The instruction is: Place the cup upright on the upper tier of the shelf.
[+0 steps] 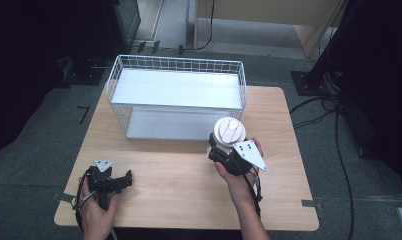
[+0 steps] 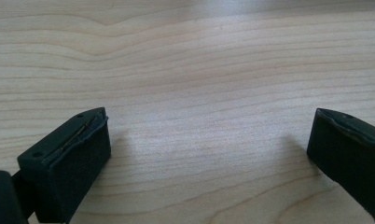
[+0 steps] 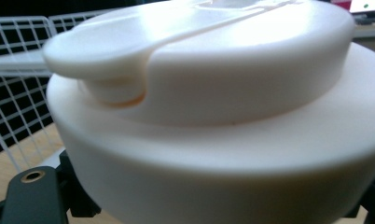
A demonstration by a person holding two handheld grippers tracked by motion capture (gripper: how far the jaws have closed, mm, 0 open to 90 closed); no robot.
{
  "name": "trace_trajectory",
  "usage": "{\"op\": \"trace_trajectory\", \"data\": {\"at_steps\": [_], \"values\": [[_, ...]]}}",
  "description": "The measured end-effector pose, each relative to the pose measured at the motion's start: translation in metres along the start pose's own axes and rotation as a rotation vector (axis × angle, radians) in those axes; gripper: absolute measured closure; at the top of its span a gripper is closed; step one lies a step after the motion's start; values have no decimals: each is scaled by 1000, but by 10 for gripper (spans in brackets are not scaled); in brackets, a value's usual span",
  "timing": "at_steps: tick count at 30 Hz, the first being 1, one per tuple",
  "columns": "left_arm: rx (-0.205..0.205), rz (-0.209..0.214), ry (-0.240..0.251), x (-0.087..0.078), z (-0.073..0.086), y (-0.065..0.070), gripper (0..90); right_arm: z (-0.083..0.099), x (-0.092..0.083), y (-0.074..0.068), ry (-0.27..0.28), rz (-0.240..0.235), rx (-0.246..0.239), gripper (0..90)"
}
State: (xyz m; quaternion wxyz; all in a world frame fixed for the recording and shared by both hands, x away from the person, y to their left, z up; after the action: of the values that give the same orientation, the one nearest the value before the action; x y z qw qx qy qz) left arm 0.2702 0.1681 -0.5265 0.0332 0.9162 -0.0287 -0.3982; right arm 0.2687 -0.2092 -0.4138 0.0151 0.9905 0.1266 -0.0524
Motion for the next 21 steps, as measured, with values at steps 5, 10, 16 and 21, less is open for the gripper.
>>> {"op": "trace_trajectory", "data": {"at_steps": [5, 10, 16, 21], "values": [[1, 0, -1, 0, 0, 0, 0, -16, 4, -6, 27, -11, -20, 152], [1, 2, 1, 0, 0, 0, 0, -37, 10, -13, 64, -12, -42, 152], [3, 3, 0, 0, 0, 0, 0, -59, 13, -18, 107, -7, -54, 152], [7, 6, 0, 0, 0, 1, 0, -75, 19, -19, 133, 10, -64, 152]]}}
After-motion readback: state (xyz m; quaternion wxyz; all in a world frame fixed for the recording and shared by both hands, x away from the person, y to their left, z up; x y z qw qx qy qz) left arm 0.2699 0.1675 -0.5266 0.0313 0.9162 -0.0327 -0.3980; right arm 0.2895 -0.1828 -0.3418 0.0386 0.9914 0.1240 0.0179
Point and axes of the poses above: each handheld gripper's, and its own axes: x roughly forward along the jaws, z roughly out of its underside, y roughly to its right, the point moved 1 cm from there along x, roughly forward along the jaws, and after that the axes turned 8 degrees about -x, right-handed, at the moved point
